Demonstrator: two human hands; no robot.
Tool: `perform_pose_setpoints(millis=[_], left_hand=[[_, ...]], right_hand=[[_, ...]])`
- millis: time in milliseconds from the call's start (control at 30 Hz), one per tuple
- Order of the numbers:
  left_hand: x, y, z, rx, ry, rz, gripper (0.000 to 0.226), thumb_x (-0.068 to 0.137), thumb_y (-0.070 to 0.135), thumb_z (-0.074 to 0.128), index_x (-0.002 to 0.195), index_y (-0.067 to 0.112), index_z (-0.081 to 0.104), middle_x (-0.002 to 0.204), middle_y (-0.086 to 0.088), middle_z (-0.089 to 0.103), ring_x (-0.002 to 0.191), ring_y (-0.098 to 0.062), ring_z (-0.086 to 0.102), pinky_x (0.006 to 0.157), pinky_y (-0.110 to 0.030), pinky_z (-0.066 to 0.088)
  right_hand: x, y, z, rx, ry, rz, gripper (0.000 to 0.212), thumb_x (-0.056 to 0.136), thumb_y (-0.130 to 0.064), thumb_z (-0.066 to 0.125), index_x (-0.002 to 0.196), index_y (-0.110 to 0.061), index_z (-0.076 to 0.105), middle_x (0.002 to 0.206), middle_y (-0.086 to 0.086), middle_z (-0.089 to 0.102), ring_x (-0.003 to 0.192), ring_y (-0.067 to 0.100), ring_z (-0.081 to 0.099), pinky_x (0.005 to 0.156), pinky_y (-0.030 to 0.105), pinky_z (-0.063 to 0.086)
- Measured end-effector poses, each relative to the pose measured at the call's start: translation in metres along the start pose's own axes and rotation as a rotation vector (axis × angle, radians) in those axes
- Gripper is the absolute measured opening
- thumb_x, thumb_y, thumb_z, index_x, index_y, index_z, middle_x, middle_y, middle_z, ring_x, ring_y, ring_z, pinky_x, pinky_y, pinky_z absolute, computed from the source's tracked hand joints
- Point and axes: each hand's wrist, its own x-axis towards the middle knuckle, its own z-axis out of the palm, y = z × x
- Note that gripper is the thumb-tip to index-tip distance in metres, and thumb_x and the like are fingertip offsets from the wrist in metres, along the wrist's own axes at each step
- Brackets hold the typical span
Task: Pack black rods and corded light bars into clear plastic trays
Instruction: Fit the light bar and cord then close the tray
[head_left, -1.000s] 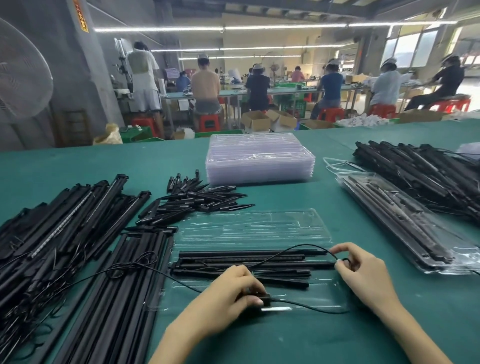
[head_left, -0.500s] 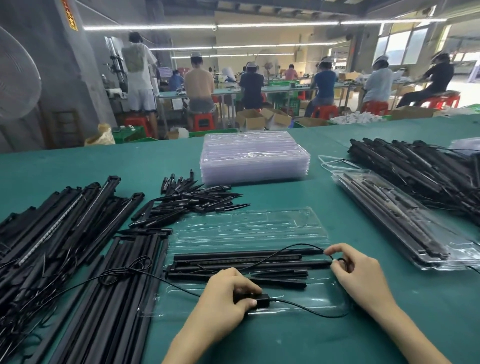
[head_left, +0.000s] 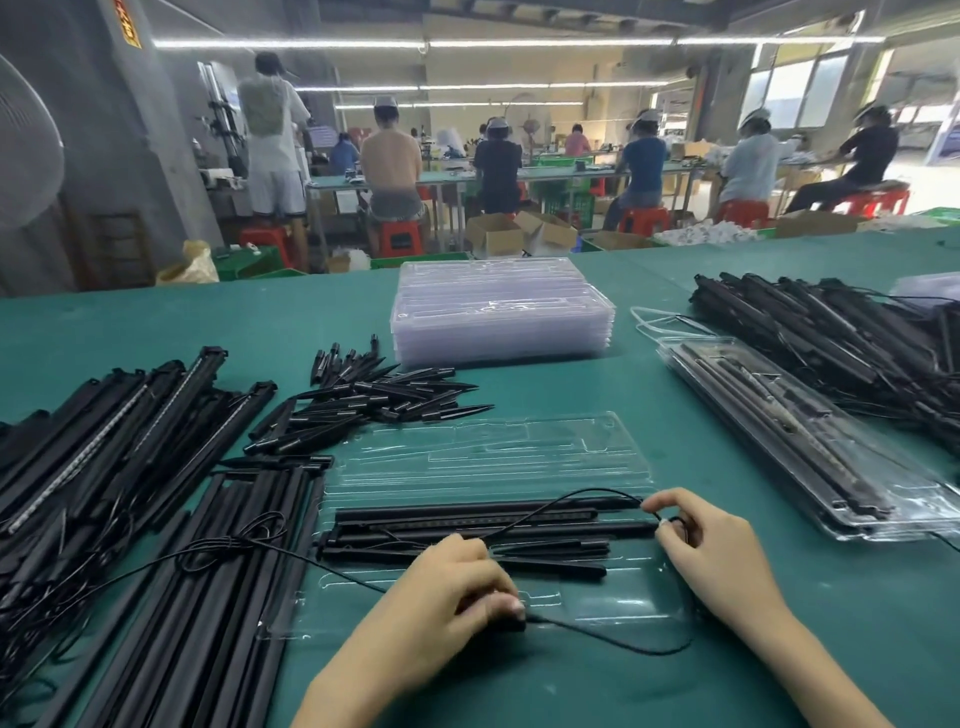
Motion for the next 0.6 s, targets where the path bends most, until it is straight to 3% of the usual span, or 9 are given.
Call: perform_pose_setpoints(millis=[67, 233, 367, 500, 600], left_hand=[[-0.003, -0.002, -0.001, -0.071, -0.045, -0.030, 0.036, 0.077, 0.066, 0.057, 0.092, 0.035, 0.070, 0.093, 0.021, 0.046, 0.096, 0.000, 0.046, 0.079, -0.012, 0.037], [-0.009, -0.003, -0.008, -0.069, -0.081, -0.037, 0.045, 0.067, 0.074, 0.063, 0.104, 0.049, 0.061, 0.103, 0.026, 0.044, 0.100, 0.000, 0.045, 0.083, -0.012, 0.038], [-0.014, -0.001, -0.012, 0.006, -0.138, 0.006, 0.041, 0.071, 0.062, 0.070, 0.107, 0.047, 0.057, 0.102, 0.027, 0.048, 0.101, 0.004, 0.046, 0.084, -0.009, 0.036], [-0.014, 0.003, -0.017, -0.022, -0.006, 0.087, 0.016, 0.083, 0.039, 0.069, 0.097, 0.034, 0.063, 0.086, 0.017, 0.057, 0.082, 0.000, 0.054, 0.074, -0.017, 0.044], [-0.016, 0.007, -0.022, -0.044, 0.042, 0.086, 0.024, 0.079, 0.048, 0.071, 0.099, 0.037, 0.062, 0.088, 0.017, 0.055, 0.083, -0.003, 0.053, 0.073, -0.016, 0.044]], right_hand=[[0.000, 0.000, 0.000, 0.002, -0.003, 0.002, 0.030, 0.079, -0.007, 0.060, 0.078, -0.037, 0.062, 0.046, -0.011, 0.042, 0.048, 0.009, 0.037, 0.054, 0.031, 0.037], [0.001, 0.002, -0.001, -0.001, -0.012, -0.003, 0.030, 0.080, -0.007, 0.060, 0.078, -0.037, 0.063, 0.047, -0.010, 0.042, 0.047, 0.010, 0.037, 0.053, 0.031, 0.037], [0.001, 0.002, -0.001, -0.003, -0.018, 0.000, 0.030, 0.080, -0.008, 0.060, 0.077, -0.038, 0.063, 0.047, -0.010, 0.042, 0.047, 0.009, 0.037, 0.053, 0.030, 0.037], [0.001, 0.002, -0.002, 0.003, -0.024, -0.001, 0.029, 0.080, -0.008, 0.060, 0.077, -0.037, 0.063, 0.047, -0.010, 0.042, 0.048, 0.009, 0.037, 0.054, 0.030, 0.037], [0.001, 0.002, -0.003, -0.002, -0.029, -0.008, 0.028, 0.080, -0.008, 0.060, 0.077, -0.036, 0.063, 0.047, -0.009, 0.042, 0.048, 0.009, 0.038, 0.054, 0.030, 0.037]])
